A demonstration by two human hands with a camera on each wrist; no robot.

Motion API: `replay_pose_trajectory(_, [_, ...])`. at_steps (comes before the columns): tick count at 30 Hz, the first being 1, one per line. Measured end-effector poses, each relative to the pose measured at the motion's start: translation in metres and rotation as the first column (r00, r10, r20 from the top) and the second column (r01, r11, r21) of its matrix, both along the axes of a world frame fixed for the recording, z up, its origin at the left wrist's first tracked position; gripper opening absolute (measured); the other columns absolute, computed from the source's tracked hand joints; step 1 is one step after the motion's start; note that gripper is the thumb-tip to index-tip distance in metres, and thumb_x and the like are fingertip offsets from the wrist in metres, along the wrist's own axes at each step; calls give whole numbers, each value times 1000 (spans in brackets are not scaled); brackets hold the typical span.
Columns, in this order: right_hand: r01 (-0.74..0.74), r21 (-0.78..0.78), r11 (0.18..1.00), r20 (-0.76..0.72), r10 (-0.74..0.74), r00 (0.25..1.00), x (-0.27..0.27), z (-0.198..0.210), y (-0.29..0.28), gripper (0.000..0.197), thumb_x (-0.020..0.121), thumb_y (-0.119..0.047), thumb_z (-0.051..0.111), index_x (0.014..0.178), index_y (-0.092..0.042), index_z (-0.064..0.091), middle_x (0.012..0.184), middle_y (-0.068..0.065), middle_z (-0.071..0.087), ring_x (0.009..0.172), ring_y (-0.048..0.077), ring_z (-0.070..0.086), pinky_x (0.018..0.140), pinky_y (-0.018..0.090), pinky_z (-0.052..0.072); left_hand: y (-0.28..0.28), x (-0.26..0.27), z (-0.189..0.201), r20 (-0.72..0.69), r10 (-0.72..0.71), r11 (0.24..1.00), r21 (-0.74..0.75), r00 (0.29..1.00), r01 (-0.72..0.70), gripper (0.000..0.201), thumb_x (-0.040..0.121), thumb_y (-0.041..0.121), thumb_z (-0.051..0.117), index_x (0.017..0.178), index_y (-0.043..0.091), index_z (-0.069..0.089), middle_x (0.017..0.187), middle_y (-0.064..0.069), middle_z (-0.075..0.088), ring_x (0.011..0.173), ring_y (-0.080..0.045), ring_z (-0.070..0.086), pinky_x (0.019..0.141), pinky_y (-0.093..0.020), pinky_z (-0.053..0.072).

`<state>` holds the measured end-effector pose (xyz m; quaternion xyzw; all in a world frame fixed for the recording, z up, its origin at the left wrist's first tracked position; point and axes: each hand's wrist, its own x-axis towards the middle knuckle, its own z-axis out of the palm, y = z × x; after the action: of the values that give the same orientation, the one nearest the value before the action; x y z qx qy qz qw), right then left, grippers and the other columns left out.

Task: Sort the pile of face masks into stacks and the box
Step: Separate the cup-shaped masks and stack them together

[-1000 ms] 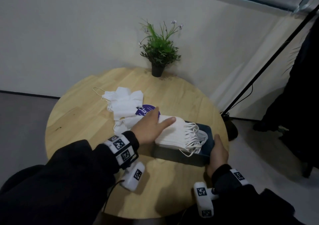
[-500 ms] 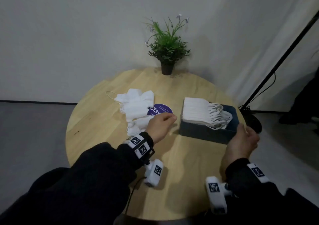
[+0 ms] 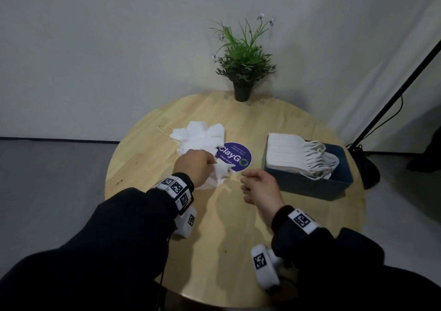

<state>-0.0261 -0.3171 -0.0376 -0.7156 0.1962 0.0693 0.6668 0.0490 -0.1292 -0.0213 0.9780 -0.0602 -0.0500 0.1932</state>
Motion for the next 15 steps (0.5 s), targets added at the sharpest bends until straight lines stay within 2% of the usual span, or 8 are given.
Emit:
replay_pose_trajectory(2, [5, 36, 999, -14, -5, 1000, 5, 6, 4, 25, 96, -4, 54, 109, -21, 67, 103, 8, 67, 83, 18, 58, 70, 34, 49, 3, 2, 9, -20, 16, 975, -221, 1000, -20, 11, 91, 23, 70, 83, 29, 75, 86, 9, 74, 84, -14, 67, 72, -28, 48])
replay_pose_trajectory(3, [14, 54, 998, -11, -13, 1000, 6, 10, 6, 29, 96, -3, 53, 115, -21, 66, 104, 7, 67, 82, 17, 57, 70, 32, 47, 5, 2, 17, -46, 9, 927, -375, 999, -25, 11, 91, 20, 71, 83, 27, 75, 84, 8, 73, 80, -11, 66, 72, -27, 48])
replay_pose_trajectory(5, [2, 97, 995, 36, -6, 999, 5, 23, 7, 32, 99, -6, 54, 127, -21, 61, 105, 1, 66, 83, 10, 57, 71, 24, 44, 6, -5, 33, -176, -18, 739, -666, 984, -106, 15, 95, 12, 67, 84, 18, 75, 78, 5, 70, 68, -8, 62, 66, -23, 49])
replay_pose_trajectory(7, [-89, 132, 987, 117, 73, 990, 2, 36, 8, 23, 103, -16, 56, 123, -25, 63, 109, -7, 68, 93, 5, 61, 75, 23, 45, 5, -15, 43, -333, -101, 522, -820, 938, -235, 15, 97, 4, 60, 89, 10, 71, 77, -2, 65, 67, -13, 61, 62, -24, 51])
replay_pose_trajectory(8, [-134, 137, 981, 148, 113, 982, 0, 41, 8, 17, 104, -21, 57, 117, -27, 66, 109, -9, 71, 98, 6, 64, 79, 25, 48, 5, -19, 44, -392, -139, 446, -844, 909, -296, 15, 96, 0, 58, 91, 9, 69, 80, -5, 64, 71, -17, 61, 63, -26, 53])
replay_pose_trajectory(10, [-153, 102, 983, 213, 129, 968, -1, 44, 7, 16, 103, -22, 60, 111, -24, 73, 105, -7, 77, 97, 10, 69, 80, 27, 52, 1, -26, 39, -494, -200, 361, -840, 846, -406, 19, 96, -2, 54, 101, 6, 70, 92, -11, 67, 80, -24, 65, 66, -31, 60])
replay_pose_trajectory(13, [-58, 36, 998, 280, 45, 959, -1, 40, 3, 10, 98, -15, 68, 100, -15, 78, 93, 6, 79, 82, 17, 69, 67, 30, 55, -8, -32, 32, -610, -193, 301, -783, 769, -545, 25, 102, 4, 50, 117, 7, 70, 103, -13, 71, 90, -31, 70, 72, -40, 65])
replay_pose_trajectory(15, [-38, 0, 999, 286, 36, 958, -1, 39, -3, 4, 91, -13, 77, 91, -10, 78, 88, 15, 78, 76, 21, 68, 61, 30, 54, -11, -31, 31, -600, -79, 289, -778, 796, -557, 27, 103, 8, 50, 120, 11, 70, 95, -10, 73, 87, -30, 69, 73, -43, 61])
